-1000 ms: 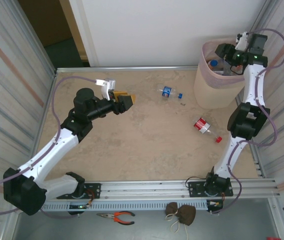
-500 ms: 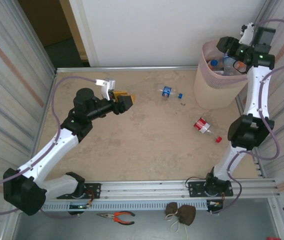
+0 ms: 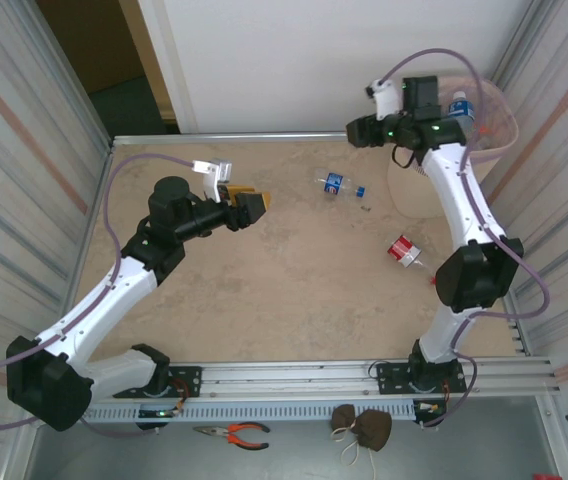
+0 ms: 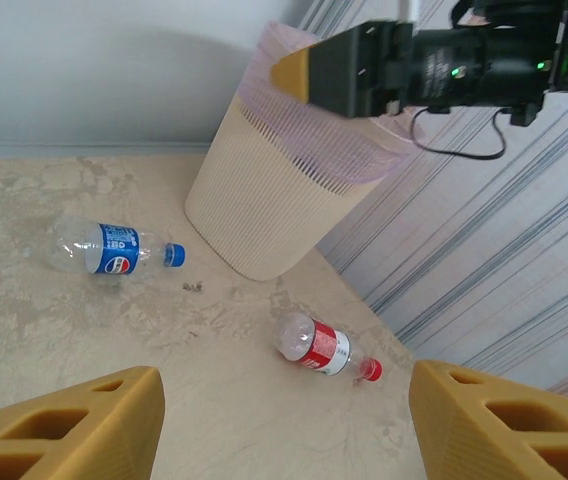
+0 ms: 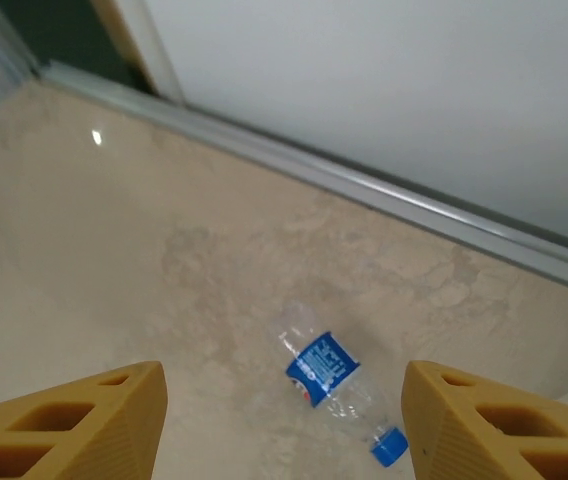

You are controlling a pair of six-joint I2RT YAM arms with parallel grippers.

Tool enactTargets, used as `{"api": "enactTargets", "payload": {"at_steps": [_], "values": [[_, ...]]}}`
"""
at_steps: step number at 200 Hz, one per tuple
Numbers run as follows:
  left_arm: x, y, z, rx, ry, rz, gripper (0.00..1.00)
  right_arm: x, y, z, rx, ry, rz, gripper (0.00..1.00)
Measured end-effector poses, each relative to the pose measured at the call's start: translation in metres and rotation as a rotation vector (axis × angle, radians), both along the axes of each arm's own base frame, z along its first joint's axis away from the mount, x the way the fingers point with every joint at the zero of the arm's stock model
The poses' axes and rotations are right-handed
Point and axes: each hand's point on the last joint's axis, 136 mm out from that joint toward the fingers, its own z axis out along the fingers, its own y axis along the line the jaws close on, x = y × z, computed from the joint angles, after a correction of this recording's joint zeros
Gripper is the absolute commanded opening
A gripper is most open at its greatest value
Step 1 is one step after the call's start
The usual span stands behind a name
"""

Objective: Put the plastic bottles in the bin

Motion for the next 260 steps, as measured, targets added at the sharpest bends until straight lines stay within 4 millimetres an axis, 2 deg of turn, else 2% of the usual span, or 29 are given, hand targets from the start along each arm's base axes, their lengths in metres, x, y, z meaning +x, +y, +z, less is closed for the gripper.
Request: {"api": "enactTargets", "payload": {"at_steps": [17,41,81,102,134,166,220,260], "values": [[0.001,0.002,-0.002,0.005,0.009,0.004,0.66,0.004,0.011,-0.028,-0.105,0.005,0.053,0.68],[0.000,0.002,-0.003,0.007,0.012,0.004,0.65,0.013,0.028,-0.081,-0.242,0.048,0.154,0.68],[-0.002,0.004,-0.003,0.012,0.014,0.011,0.66,0.033,0.047,-0.163,-0.350,0.132,0.266,0.75],[-0.003,0.004,-0.003,0.013,0.015,0.011,0.66,0.048,0.050,-0.193,-0.387,0.152,0.285,0.77],[-0.002,0.006,-0.008,0.020,0.023,0.022,0.66,0.072,0.056,-0.218,-0.407,0.149,0.303,0.79],[0.000,0.007,-0.009,0.024,0.026,0.035,0.66,0.083,0.059,-0.237,-0.413,0.167,0.312,0.78],[0.000,0.008,-0.009,0.024,0.027,0.038,0.65,0.072,0.056,-0.273,-0.421,0.268,0.332,0.71],[0.000,0.008,-0.009,0.022,0.030,0.038,0.65,0.065,0.054,-0.279,-0.415,0.308,0.337,0.58]]}}
